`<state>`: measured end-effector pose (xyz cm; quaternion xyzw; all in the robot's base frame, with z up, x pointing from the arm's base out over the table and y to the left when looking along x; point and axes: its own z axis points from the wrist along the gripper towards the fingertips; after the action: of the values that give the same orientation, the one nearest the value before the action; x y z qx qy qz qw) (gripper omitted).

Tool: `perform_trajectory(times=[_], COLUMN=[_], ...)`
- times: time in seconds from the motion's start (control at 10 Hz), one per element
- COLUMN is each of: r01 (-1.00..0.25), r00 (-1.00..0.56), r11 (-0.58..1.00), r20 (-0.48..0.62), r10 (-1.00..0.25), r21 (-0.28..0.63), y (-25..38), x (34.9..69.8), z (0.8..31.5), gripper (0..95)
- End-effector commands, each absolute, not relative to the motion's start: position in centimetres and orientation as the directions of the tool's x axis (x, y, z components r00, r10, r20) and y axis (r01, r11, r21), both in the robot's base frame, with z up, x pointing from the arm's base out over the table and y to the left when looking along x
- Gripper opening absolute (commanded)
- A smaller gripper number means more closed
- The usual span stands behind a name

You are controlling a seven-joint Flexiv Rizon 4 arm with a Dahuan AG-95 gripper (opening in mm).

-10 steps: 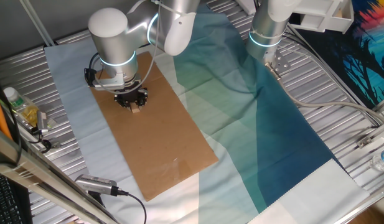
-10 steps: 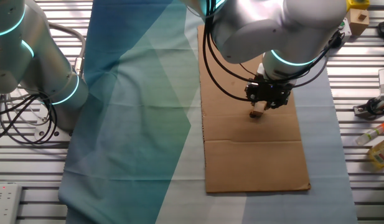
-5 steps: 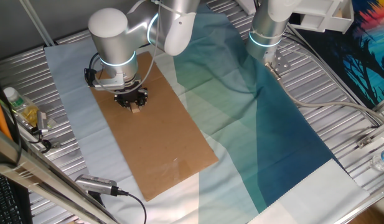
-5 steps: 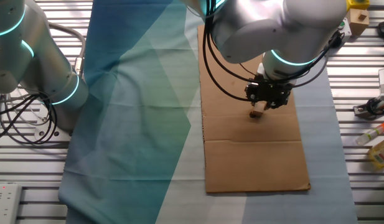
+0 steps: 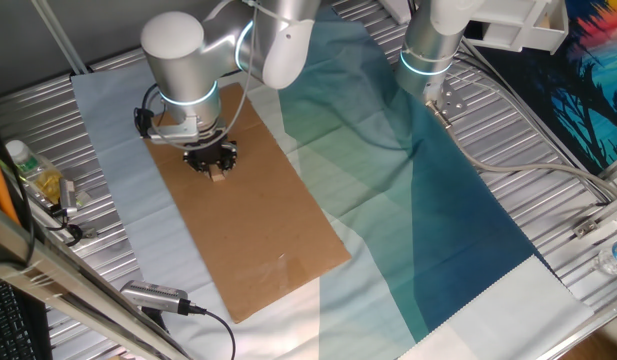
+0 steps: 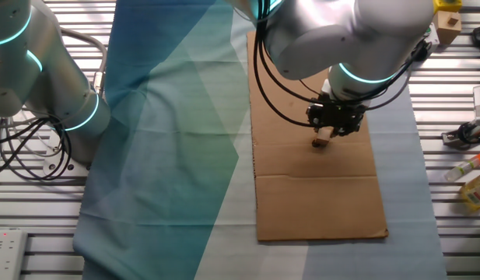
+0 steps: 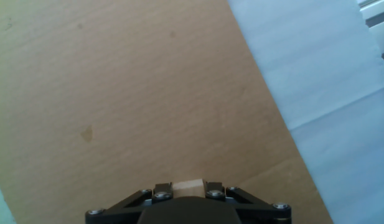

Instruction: Hold a small block with the gripper and sweep it from left to right on the table

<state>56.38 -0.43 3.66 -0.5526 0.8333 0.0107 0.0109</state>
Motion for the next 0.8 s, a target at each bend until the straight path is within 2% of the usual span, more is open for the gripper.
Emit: perform_trajectory(times=[0.1,0.5,0.8], r01=[-0.900,-0.813,-0.780], r00=[-0.436,-0.582,-0.625], r11=[0.435,0.580,0.623], r20=[-0.028,-0.024,-0.019], r10=[-0.900,-0.813,-0.780], r21=[0.017,0.044,0.057], y=[-0.42,-0.41,-0.40], x=[56.38,56.36,56.35], z=[3.69,3.77,3.86], gripper=[0.0,0.0,0.0])
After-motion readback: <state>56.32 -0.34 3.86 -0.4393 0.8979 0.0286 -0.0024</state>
